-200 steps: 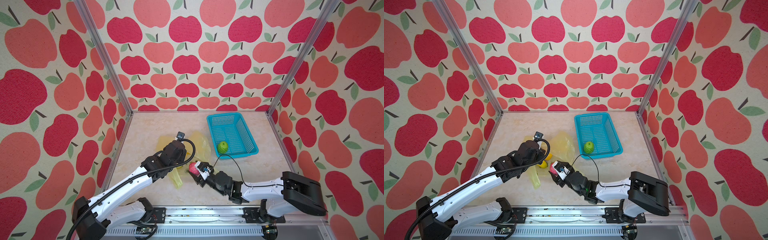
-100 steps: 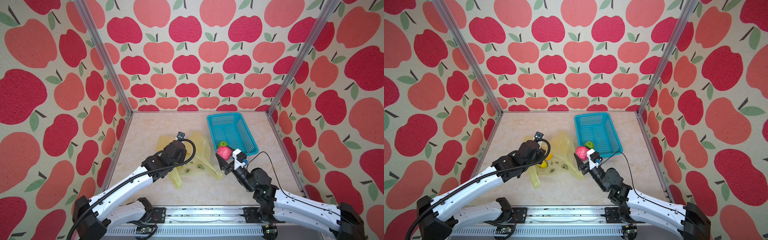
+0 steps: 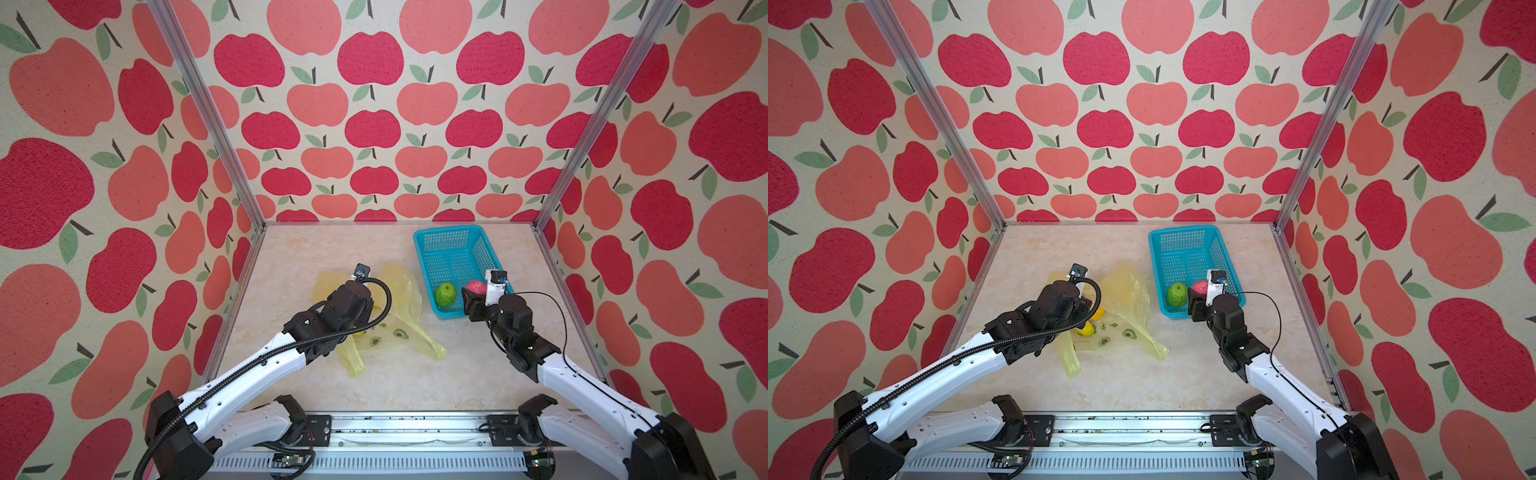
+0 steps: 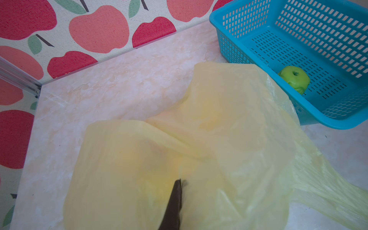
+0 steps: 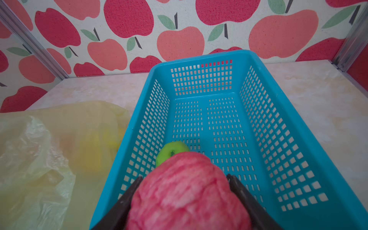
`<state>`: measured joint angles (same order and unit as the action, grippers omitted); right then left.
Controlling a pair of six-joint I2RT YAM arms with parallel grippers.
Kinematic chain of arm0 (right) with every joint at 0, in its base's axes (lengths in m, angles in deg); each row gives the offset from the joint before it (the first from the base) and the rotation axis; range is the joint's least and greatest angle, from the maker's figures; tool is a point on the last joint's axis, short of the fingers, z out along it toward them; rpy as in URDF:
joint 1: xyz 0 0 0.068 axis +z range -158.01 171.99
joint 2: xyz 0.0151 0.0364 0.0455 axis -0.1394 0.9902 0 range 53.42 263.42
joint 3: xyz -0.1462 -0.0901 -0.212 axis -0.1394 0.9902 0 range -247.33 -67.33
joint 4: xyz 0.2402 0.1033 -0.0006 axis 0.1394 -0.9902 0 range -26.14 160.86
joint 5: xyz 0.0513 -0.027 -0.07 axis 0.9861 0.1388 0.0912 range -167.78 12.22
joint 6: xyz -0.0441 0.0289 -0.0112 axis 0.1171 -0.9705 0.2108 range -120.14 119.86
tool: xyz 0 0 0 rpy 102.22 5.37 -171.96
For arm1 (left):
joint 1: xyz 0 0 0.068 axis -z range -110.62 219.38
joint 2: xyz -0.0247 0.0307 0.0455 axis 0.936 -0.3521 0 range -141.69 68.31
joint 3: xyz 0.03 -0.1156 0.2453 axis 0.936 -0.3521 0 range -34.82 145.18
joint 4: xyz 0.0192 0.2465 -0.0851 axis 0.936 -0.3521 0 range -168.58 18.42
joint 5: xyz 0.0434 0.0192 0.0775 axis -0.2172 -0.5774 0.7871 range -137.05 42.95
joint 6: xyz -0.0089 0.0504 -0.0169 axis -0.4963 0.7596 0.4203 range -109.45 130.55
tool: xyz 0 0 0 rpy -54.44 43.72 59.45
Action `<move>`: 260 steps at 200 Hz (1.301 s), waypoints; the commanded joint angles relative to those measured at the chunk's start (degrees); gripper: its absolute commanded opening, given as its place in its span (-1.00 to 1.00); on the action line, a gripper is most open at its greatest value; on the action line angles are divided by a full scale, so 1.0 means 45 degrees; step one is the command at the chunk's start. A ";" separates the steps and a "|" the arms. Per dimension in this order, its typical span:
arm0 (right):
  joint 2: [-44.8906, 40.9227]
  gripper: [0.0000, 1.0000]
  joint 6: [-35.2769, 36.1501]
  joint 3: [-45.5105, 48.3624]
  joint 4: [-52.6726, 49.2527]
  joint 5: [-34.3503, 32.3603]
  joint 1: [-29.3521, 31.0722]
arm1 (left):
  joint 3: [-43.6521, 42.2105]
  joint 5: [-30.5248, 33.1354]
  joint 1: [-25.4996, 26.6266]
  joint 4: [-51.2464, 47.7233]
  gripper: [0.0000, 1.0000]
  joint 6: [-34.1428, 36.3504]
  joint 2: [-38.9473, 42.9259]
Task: Untie the knot of the plastic bag and take out the fruit
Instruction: 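Lift the pink apple out with the right gripper and move it over the basket, then lower the pink apple into the basket beside the green apple and release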
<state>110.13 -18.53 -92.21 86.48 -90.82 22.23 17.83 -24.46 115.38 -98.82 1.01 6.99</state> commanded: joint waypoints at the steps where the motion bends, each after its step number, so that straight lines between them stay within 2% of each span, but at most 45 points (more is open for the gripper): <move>1: 0.0648 -0.21 -0.0589 -0.0653 -0.0277 0.0795 -0.0137 | -0.0005 0.0015 -0.0047 -0.0044 -1.00 -0.0009 -0.0143; 74: 0.4531 -0.13 -0.0488 -0.3051 -0.1599 0.0662 -0.0461 | 0.0010 0.0036 -0.0046 -0.0091 -1.00 -0.0009 -0.0104; 104: 0.5577 -0.09 -0.0480 -0.3643 -0.1924 0.0556 -0.0638 | -0.0002 0.0062 -0.0046 -0.0098 -1.00 -0.0009 -0.0027; 156: 0.6123 -0.03 -0.0776 -0.3631 -0.1848 0.0535 -0.1041 | -0.0004 0.0077 -0.0036 -0.0101 -1.00 -0.0006 -0.0036; 180: 0.6369 0.10 -0.0767 -0.3707 -0.1887 0.0507 -0.1061 | 0.0010 0.0066 -0.0036 -0.0114 -1.00 -0.0008 -0.0064; 209: 0.6530 0.37 -0.0798 -0.3690 -0.1776 0.0502 -0.1061 | 0.0017 0.0077 -0.0033 -0.0103 -1.00 0.0002 -0.0045; 245: 0.6445 0.42 -0.0815 -0.3593 -0.1674 0.0499 -0.1081 | 0.0014 0.0060 -0.0034 -0.0110 -1.00 0.0003 -0.0061; 260: 0.6422 0.53 -0.0777 -0.3572 -0.1634 0.0561 -0.1081 | 0.0011 0.0059 -0.0046 -0.0127 -1.00 0.0020 -0.0065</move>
<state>138.68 -21.24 -108.15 79.53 -88.35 17.72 17.83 -24.46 115.38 -98.85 1.01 6.75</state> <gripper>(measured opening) 0.737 0.046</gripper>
